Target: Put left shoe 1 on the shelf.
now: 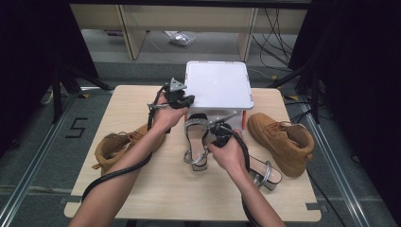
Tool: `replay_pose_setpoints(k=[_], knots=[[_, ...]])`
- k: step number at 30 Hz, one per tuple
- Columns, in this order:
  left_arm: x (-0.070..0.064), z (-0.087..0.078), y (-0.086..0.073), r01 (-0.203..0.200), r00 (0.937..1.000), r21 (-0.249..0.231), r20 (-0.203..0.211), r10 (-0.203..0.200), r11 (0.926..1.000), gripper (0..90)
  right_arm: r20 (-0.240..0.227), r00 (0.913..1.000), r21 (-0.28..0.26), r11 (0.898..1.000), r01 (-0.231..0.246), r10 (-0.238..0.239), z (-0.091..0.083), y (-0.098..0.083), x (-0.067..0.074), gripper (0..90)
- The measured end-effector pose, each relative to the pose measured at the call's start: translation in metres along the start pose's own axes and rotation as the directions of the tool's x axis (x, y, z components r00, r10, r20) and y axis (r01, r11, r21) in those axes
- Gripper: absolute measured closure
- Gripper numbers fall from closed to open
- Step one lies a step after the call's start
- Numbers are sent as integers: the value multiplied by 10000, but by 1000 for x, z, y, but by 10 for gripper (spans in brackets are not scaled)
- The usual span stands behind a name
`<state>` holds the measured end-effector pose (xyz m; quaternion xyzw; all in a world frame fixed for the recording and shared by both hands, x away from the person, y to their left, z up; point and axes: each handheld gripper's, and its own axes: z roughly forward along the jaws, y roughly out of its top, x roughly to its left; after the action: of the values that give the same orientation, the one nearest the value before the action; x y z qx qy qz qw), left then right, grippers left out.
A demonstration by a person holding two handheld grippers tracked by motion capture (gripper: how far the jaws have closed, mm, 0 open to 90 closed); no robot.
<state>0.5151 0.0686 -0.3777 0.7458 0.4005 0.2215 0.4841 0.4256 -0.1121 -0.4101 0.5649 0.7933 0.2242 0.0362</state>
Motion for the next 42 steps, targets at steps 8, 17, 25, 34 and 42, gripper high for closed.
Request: replay_pose_setpoints(k=[8,17,25,34,42], knots=[[0,0,1,-19,10000,69,15,18,10000,898,-1031,9886,746,9902,1179,-1100,17,-49,-4,897],[1,0,0,0,10000,70,6,0,10000,898,-1694,9702,455,9820,1835,-1735,38,-56,20,897],[1,0,1,-35,10000,80,29,35,10000,898,-1458,9704,166,9802,1972,-1927,49,-51,25,898],[0,0,1,-20,10000,68,13,20,10000,898,-2134,9610,-244,9843,1747,-1759,59,-47,37,900],[0,1,1,-55,10000,59,38,55,10000,898,-1731,9744,-1065,9863,1260,-1431,52,-36,36,900]])
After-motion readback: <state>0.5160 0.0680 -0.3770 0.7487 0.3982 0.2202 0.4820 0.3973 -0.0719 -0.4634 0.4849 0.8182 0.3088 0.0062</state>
